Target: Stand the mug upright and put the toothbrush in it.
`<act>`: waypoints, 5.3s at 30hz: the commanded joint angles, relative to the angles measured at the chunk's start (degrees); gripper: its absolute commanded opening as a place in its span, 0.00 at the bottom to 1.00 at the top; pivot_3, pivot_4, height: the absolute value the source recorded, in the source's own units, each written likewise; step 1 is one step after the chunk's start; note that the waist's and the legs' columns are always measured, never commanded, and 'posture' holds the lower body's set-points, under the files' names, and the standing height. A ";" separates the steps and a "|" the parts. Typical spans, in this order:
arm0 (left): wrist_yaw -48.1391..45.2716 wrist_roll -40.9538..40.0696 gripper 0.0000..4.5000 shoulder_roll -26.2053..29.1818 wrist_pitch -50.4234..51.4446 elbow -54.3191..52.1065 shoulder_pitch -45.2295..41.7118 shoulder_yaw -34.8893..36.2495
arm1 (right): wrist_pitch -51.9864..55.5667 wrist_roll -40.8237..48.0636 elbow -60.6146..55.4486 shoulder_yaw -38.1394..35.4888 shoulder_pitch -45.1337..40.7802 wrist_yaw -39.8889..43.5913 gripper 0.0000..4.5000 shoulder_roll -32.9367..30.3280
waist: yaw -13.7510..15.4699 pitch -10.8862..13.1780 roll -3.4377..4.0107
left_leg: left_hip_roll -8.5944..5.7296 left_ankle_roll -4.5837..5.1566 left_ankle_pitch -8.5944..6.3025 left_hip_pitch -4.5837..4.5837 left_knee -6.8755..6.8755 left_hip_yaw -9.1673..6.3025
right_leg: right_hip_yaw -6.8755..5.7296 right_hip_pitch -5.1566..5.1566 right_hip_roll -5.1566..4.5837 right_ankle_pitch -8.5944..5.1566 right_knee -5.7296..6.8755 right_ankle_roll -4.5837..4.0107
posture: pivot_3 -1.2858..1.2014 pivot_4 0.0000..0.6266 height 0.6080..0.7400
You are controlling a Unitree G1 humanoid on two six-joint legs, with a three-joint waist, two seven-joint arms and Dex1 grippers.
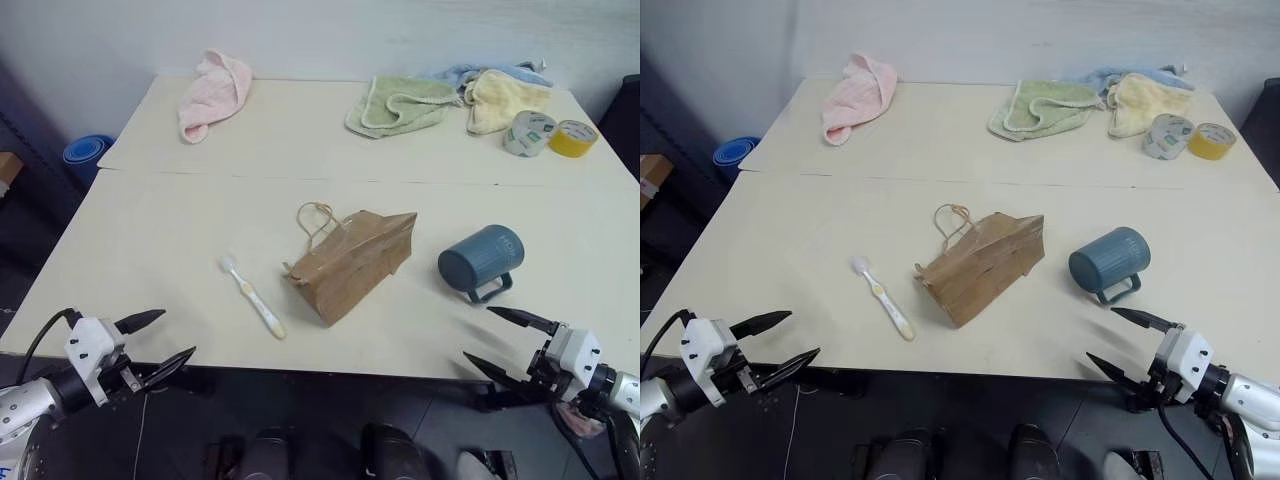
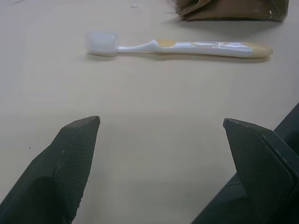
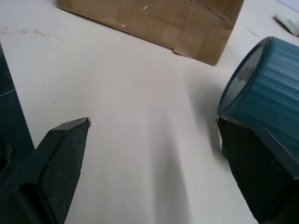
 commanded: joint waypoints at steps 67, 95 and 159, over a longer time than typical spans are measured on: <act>-8.47 -12.35 1.00 -6.20 10.99 -2.55 -21.88 -16.49 | 16.62 -26.38 64.32 15.66 -68.91 -15.94 0.37 -21.41 | -3.63 0.46 0.45 | 0.47 0.11 -0.58 -0.30 0.70 1.26 | -0.27 -0.96 -0.06 0.12 0.84 -0.05 | 0.52 0.24 1.00; -10.43 -12.20 1.00 -3.12 15.31 -1.87 -23.41 -17.52 | 116.31 4.73 -10.63 -2.30 -37.88 -32.71 1.00 -12.67 | 0.00 0.64 0.65 | 0.40 0.15 -0.62 -0.64 1.01 1.20 | -0.23 -1.08 -0.06 0.22 0.71 -0.09 | 0.52 0.24 1.00; 0.00 -11.71 1.00 -3.30 11.02 -8.56 -12.50 -6.73 | -8.29 -16.41 35.03 21.01 -46.84 -17.66 0.45 15.96 | -2.79 0.17 -0.15 | 0.51 0.14 -0.60 -0.50 0.93 1.00 | -0.33 -0.97 -0.01 0.34 0.79 0.05 | 0.52 0.24 1.00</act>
